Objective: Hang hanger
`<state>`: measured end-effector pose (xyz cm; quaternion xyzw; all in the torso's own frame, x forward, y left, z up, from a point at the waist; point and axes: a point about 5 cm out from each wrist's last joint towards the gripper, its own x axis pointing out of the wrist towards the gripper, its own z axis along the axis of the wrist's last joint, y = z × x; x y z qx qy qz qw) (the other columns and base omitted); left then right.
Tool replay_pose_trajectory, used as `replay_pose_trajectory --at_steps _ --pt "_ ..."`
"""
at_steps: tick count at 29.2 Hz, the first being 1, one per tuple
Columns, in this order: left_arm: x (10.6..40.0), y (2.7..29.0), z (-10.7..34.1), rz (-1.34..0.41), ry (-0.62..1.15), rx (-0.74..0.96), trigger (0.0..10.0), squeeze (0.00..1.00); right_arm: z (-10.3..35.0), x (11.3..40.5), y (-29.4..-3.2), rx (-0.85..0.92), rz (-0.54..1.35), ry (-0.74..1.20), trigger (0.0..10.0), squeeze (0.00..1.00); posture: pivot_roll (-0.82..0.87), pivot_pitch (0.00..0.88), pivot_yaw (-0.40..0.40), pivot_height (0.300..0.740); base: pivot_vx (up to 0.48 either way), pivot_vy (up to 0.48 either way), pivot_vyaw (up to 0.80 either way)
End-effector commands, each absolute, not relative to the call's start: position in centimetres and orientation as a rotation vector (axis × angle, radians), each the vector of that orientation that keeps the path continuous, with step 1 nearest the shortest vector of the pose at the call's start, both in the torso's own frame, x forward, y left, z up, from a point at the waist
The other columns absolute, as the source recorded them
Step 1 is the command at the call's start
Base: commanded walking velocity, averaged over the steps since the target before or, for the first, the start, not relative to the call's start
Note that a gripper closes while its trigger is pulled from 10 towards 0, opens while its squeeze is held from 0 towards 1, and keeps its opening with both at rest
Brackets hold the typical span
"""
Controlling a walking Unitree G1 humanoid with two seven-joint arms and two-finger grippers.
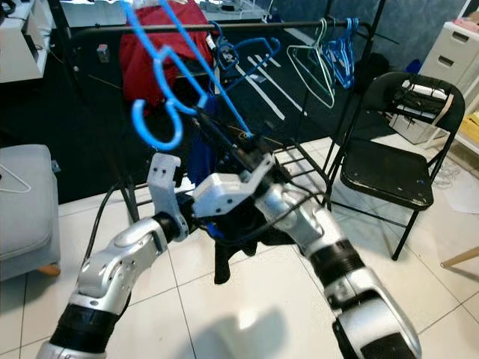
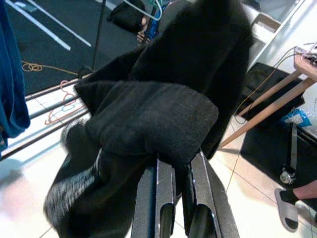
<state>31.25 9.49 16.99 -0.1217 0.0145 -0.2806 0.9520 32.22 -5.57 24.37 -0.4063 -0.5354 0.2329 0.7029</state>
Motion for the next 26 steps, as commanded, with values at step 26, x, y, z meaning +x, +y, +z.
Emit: replay_pose_trajectory --at_steps 26 --pt "25.7 14.6 -2.5 -0.369 0.753 0.377 10.0 0.0 4.8 33.4 -13.0 -0.185 0.346 0.324 10.0 0.0 -0.07 0.08 -0.043 0.74 0.0 0.0 0.0"
